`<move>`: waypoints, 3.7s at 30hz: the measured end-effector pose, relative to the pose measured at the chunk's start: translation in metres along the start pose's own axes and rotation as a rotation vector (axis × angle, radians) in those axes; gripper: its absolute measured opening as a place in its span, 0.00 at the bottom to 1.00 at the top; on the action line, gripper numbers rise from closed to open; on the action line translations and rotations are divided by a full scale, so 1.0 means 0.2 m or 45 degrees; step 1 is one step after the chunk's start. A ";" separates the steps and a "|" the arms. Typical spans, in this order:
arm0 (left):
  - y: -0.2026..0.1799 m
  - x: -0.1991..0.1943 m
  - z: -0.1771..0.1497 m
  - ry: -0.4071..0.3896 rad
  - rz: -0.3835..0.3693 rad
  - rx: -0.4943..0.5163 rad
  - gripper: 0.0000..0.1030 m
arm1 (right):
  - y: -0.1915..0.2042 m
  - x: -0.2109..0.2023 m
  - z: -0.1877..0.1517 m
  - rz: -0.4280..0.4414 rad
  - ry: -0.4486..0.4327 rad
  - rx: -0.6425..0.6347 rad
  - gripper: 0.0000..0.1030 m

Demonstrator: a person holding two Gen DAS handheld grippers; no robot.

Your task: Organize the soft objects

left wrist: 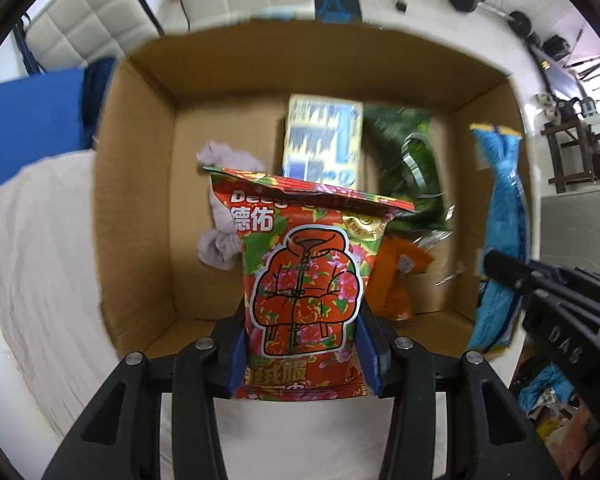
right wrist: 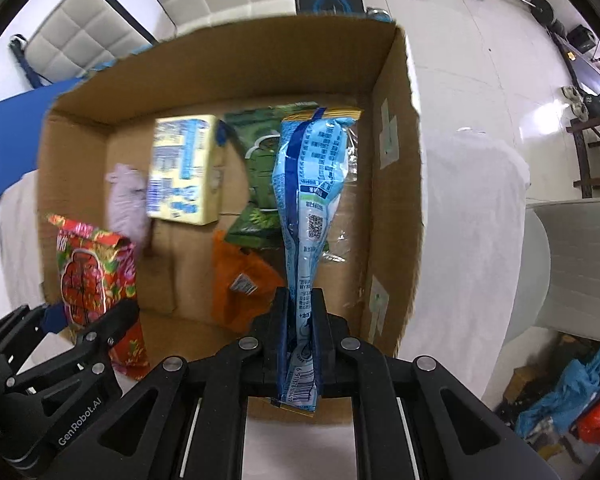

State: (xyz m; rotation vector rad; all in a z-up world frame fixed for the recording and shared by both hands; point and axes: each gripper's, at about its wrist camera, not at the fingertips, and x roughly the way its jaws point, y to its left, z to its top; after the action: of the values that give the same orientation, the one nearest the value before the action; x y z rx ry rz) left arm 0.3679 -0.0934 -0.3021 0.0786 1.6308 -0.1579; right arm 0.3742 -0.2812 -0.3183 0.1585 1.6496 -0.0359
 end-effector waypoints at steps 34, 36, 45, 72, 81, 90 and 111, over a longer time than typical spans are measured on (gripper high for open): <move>0.05 0.08 0.04 0.076 0.041 -0.032 0.49 | 0.07 0.06 0.05 -0.088 0.081 -0.037 0.68; 0.05 0.05 0.03 0.059 0.058 -0.034 0.49 | 0.07 0.04 0.02 -0.089 0.080 -0.042 0.79; 0.13 -0.11 0.01 -0.071 0.126 -0.079 0.83 | 0.09 -0.01 -0.08 -0.077 0.054 -0.059 1.00; 0.15 -0.85 -0.71 -0.543 0.122 -0.142 0.93 | 0.16 -0.73 -0.80 0.010 -0.384 -0.058 1.00; 0.18 -1.16 -1.08 -0.659 0.118 -0.149 0.93 | 0.16 -1.07 -1.21 0.036 -0.540 -0.053 1.00; 0.11 -1.39 -1.40 -0.743 0.104 -0.113 0.93 | 0.13 -1.35 -1.56 0.044 -0.646 -0.037 1.00; 0.00 -1.55 -1.70 -0.838 0.125 -0.109 0.93 | 0.10 -1.71 -2.05 0.025 -0.812 -0.068 1.00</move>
State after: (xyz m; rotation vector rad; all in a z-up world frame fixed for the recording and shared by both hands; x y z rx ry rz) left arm 0.0530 -0.0278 0.0263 0.0345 0.9730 -0.0303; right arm -0.0031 -0.2399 0.0592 0.1069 1.0113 -0.0241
